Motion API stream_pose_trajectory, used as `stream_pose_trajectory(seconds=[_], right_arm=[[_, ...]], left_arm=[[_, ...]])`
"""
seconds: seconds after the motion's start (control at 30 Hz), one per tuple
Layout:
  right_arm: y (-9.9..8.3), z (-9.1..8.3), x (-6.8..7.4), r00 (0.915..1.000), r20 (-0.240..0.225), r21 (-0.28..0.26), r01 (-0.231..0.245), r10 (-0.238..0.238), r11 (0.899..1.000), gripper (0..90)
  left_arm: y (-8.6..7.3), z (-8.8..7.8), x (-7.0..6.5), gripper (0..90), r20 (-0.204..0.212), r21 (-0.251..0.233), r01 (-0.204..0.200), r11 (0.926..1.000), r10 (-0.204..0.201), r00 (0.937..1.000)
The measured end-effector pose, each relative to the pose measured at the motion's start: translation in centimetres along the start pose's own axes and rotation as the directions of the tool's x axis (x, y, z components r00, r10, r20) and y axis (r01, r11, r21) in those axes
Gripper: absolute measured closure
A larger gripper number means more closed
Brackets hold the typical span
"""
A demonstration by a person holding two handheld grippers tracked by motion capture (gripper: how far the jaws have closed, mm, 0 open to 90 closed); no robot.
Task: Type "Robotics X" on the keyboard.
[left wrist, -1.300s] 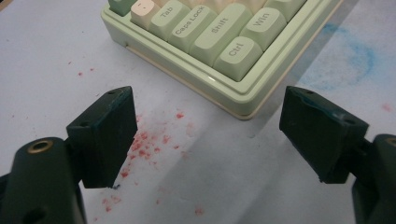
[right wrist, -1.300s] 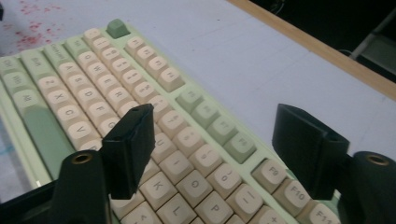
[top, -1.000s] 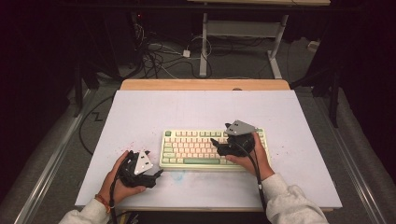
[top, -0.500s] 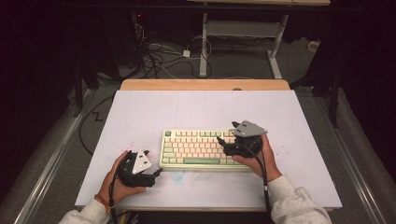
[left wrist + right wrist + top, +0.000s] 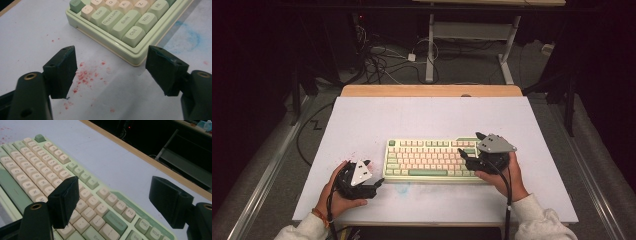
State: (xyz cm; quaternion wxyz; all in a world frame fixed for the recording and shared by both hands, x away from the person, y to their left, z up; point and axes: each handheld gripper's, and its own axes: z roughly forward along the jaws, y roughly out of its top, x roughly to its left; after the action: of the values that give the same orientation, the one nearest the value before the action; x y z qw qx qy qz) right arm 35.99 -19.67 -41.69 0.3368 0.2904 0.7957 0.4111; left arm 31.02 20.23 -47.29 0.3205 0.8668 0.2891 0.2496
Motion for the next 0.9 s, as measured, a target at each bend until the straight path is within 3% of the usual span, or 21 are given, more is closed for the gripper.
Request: stream_pose_trajectory(seconds=[0.27,0.6,0.7,0.77,0.9], right_arm=[[-1.2,-1.4,0.3,0.9998,0.013,0.001,0.012,-0.012,1.000,24.6],[-3.5,-3.1,0.8,0.9995,0.027,0.017,0.014,-0.014,1.000,24.6],[-4.2,-3.6,1.2,0.9988,0.036,0.031,0.031,-0.032,0.999,24.6],[-4.6,-4.0,1.2,0.9988,0.036,0.031,0.031,-0.032,0.999,24.6],[-5.5,-4.8,0.9,0.9992,0.039,0.042,-0.002,0.000,0.999,24.6]], left_arm=[[0.0,-0.3,0.4,24.8,0.005,-0.008,0.028,0.9996,-0.028,0.9996],[0.5,-0.8,0.8,37.9,-0.001,0.004,0.052,0.9987,-0.052,0.9987],[0.8,-1.1,1.0,46.5,0.025,-0.016,0.069,0.9975,-0.069,0.9973],[1.1,-1.2,1.1,58.5,0.029,-0.013,0.064,0.9978,-0.064,0.9975],[1.5,-1.5,1.1,77.9,0.061,-0.020,0.071,0.9973,-0.070,0.9957]])
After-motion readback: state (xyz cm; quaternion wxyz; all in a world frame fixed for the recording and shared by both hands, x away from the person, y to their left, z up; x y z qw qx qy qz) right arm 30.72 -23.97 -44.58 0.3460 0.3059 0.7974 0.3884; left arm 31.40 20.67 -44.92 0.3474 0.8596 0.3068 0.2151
